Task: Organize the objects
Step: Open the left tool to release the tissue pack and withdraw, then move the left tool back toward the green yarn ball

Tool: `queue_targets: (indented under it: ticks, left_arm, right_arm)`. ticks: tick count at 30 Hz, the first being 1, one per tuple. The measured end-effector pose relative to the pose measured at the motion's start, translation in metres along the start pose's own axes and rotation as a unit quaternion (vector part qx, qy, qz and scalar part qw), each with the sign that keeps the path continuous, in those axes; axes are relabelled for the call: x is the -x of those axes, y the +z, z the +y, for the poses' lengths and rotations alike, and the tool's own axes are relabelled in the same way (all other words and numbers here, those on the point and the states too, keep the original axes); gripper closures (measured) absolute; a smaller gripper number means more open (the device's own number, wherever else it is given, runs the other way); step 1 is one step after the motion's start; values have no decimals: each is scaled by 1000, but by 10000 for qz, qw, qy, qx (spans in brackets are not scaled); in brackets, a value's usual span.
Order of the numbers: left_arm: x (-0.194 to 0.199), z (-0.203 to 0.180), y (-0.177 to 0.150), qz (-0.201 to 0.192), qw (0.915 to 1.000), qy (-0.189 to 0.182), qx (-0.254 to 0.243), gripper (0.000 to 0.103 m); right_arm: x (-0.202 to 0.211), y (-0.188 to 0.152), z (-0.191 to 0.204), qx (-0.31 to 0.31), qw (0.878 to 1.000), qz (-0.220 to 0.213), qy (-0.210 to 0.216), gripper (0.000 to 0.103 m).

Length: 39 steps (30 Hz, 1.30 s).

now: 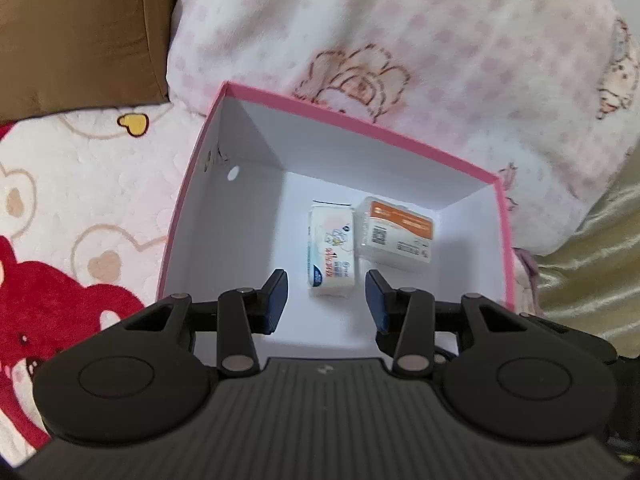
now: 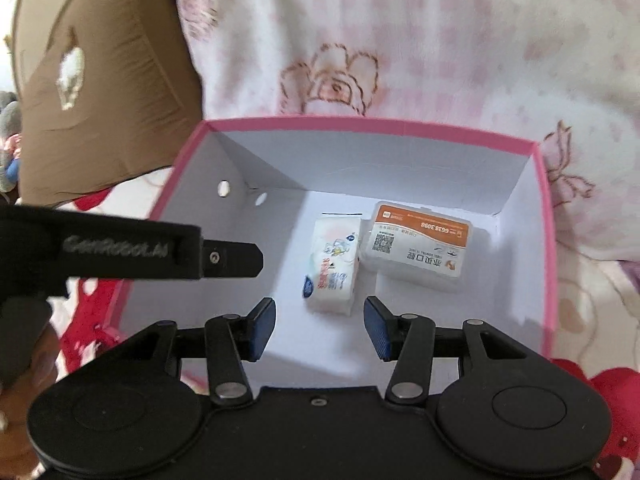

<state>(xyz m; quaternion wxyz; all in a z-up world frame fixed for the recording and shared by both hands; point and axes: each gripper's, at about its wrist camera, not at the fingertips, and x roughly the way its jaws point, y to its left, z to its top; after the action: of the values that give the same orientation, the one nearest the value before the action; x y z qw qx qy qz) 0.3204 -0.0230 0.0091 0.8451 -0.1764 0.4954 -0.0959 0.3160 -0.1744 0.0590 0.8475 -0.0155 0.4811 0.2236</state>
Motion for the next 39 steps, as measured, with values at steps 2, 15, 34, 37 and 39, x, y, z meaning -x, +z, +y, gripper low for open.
queue_targets:
  ticks: [2, 15, 34, 37, 39]
  left_arm:
    - [11, -5, -3, -21, 10000, 31, -51, 61]
    - [119, -37, -47, -355, 9961, 45, -809, 47]
    - [192, -35, -104, -159, 9907, 134, -1345, 12]
    - [197, -29, -113, -234, 9909, 171, -1312, 7]
    - [198, -25, -118, -235, 9910, 233, -1299, 7]
  right_arm:
    - [15, -4, 3, 103, 9999, -4, -5, 49]
    - [113, -39, 40, 684, 9964, -480, -151, 37]
    - [174, -82, 56, 1049, 9922, -634, -244, 10]
    - [181, -91, 58, 1220, 9897, -740, -64, 10]
    - [187, -98, 60, 1421, 9859, -875, 132, 10]
